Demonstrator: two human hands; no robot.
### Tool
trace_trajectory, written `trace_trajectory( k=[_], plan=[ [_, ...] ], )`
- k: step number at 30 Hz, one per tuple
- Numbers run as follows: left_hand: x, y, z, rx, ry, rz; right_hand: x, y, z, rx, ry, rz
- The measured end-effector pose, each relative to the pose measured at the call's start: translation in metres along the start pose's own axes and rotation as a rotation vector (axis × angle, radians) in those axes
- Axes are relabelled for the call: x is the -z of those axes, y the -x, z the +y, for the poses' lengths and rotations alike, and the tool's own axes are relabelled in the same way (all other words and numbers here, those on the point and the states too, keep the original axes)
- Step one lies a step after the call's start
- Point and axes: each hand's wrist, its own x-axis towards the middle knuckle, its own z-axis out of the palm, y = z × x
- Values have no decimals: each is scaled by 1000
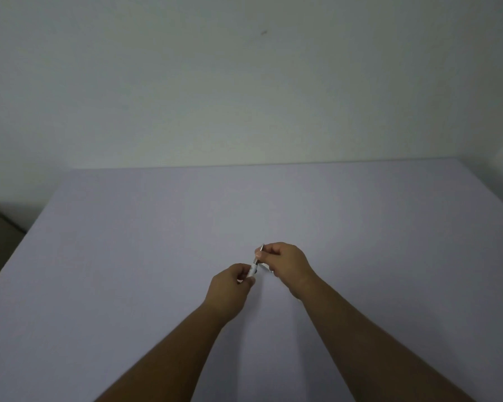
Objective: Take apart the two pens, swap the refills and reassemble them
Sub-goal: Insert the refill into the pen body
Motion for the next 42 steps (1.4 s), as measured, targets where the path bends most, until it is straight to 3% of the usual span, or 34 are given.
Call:
trace_trajectory(
  k=[9,14,18,23,27,32,36,40,42],
  plan=[
    [0,-1,6,-50,-39,28,-1,-1,-2,-88,1,5],
    [-2,1,7,-64,-48,8,1,1,-7,-91,135,51],
    [2,-1,9,-49,-8,31,5,4,-9,-86,-105,-31],
    [1,1,13,-64,-26,20,3,2,-8,-115,13,65],
    [5,1,11,-69,-42,44,6,5,-9,-108,-190,-84],
    [5,1,14,-75,-67,50,5,5,-11,-153,39,9],
    [9,0,16,-82,-86,63,9,5,-16,-127,-134,-99],
    [8,2,20,-100,-104,36,10,5,-16,-157,56,-8],
    [7,3,20,-98,-88,31,10,6,-17,-165,21,-39]
  ],
)
